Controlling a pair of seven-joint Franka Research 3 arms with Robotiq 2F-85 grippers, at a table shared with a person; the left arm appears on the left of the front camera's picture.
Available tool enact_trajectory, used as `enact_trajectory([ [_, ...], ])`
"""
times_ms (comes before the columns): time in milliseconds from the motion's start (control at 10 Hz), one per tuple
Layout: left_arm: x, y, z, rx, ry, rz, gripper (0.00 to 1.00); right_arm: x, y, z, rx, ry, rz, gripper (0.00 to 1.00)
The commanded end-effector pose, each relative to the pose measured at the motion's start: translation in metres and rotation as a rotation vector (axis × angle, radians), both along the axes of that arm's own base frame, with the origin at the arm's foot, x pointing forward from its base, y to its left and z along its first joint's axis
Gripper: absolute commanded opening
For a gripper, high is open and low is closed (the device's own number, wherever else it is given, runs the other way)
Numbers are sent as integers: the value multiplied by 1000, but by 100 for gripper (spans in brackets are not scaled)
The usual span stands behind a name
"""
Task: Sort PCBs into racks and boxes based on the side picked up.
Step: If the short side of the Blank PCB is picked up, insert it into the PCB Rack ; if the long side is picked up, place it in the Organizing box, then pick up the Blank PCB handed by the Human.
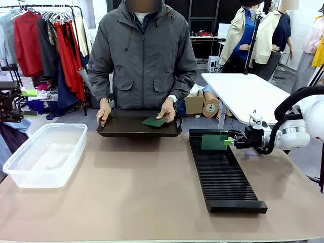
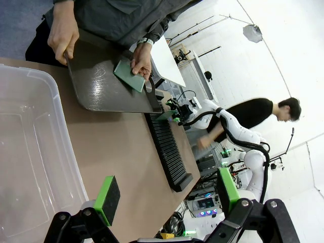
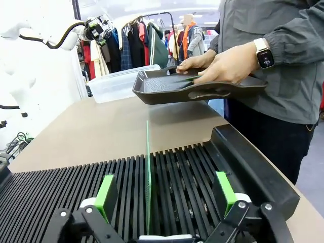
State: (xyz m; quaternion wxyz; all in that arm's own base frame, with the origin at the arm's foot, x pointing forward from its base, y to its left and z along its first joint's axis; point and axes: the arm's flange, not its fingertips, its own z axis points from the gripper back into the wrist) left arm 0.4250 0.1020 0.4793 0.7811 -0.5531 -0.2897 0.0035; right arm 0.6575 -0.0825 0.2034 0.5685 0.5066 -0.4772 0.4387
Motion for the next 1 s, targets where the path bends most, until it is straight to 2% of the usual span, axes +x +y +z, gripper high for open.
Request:
enact_trajectory([
  [0,0,1,2,2,6,-5,100,0,0,2,0,-8,-1,100],
  [900,0,1,2,2,6,-5,100,0,0,2,0,-8,-1,100],
])
